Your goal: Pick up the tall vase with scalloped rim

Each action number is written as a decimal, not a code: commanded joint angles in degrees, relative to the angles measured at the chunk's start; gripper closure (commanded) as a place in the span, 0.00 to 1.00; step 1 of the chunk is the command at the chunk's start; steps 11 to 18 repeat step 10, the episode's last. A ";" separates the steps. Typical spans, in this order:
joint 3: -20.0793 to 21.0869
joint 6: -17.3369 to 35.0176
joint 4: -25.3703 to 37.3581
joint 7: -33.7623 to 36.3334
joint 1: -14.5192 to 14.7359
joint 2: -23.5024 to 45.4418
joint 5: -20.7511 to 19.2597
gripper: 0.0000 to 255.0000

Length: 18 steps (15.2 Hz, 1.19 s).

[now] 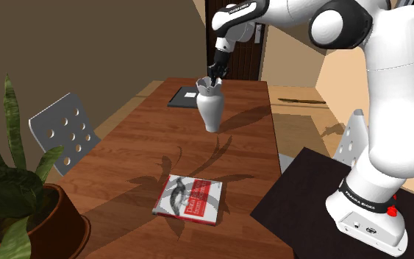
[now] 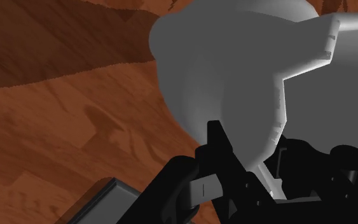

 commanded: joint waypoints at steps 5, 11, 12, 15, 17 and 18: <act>-0.17 -4.09 3.66 1.35 -0.15 -0.73 -0.56 1.00; -0.24 -6.32 5.86 2.01 -0.30 -0.86 -0.79 1.00; -0.24 -6.32 5.86 2.01 -0.30 -0.86 -0.79 1.00; -0.24 -6.32 5.86 2.01 -0.30 -0.86 -0.79 1.00; -0.24 -6.32 5.86 2.01 -0.30 -0.86 -0.79 1.00; -0.24 -6.32 5.86 2.01 -0.30 -0.86 -0.79 1.00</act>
